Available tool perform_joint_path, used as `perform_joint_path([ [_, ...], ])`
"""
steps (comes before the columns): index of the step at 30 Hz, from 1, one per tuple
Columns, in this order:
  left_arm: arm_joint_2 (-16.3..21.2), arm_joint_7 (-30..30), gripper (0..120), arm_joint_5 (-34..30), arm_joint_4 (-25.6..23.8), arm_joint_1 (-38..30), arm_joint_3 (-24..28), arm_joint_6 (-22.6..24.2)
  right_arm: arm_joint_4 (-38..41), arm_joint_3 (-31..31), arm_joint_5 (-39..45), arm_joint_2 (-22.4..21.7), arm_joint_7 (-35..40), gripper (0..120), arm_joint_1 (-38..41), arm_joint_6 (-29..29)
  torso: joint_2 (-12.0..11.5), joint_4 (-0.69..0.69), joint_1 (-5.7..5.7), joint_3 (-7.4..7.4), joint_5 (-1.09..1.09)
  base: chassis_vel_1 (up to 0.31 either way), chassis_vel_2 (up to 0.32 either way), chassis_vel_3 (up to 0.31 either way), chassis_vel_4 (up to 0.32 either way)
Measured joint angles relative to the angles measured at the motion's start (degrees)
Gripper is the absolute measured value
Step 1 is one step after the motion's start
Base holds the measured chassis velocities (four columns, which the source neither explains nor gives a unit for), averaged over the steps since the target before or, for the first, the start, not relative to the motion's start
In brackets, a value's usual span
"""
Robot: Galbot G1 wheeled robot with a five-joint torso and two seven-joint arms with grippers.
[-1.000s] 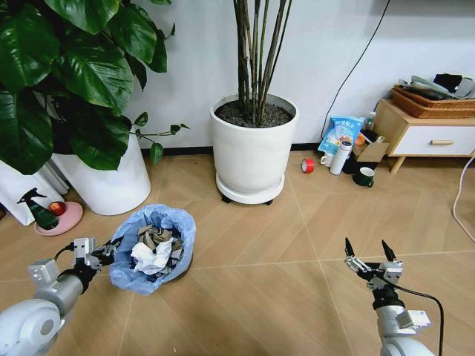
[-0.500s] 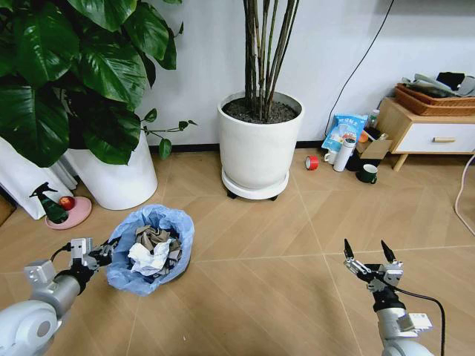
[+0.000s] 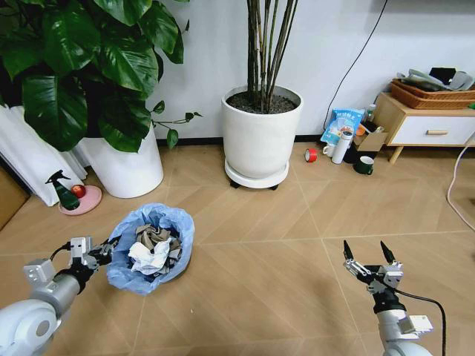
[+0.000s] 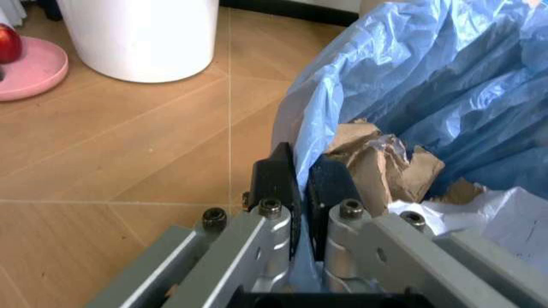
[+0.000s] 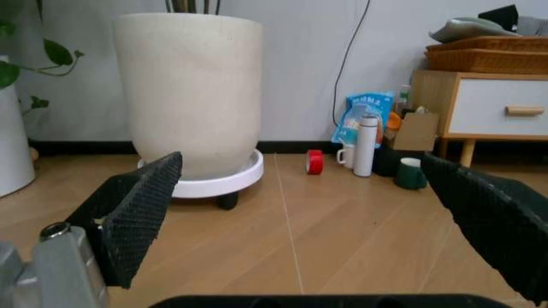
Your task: Pick up the trash bin and place the garbage on the floor into it.
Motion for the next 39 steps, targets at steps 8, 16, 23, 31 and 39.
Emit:
perform_joint_path([
  [8,0.1,0.0,0,-0.2,0.1,-0.3,0.2,0.0,0.1,0.0,0.0,0.0,-0.4,100,-0.4,0.2,0.0,-0.01,0.0,0.0,0.01,0.108,-0.082,-0.119,0.075],
  [16,0.1,0.0,0,-0.5,0.2,-0.3,0.3,0.0,0.3,0.0,0.0,-0.2,-0.6,100,-0.7,0.3,0.0,-0.01,0.0,0.0,0.01,0.137,-0.096,-0.145,0.094],
  [23,0.0,0.0,0,-0.5,0.2,-0.5,0.6,0.0,0.3,0.0,0.1,-0.5,-0.9,100,-0.8,0.4,0.0,0.01,0.0,0.0,0.0,0.159,-0.122,-0.175,0.115],
  [31,-0.1,-0.1,0,-0.6,0.2,-0.6,0.7,0.1,0.3,-0.1,0.1,-0.7,-1.4,100,-0.8,0.5,0.0,-0.01,0.0,0.0,0.01,0.157,-0.112,-0.158,0.104],
  [39,-0.1,-0.2,0,-0.9,0.2,-0.6,0.5,0.1,0.2,-0.3,0.0,-0.9,-1.8,100,-0.7,0.5,0.0,0.0,0.0,0.0,-0.01,0.159,-0.111,-0.151,0.127],
])
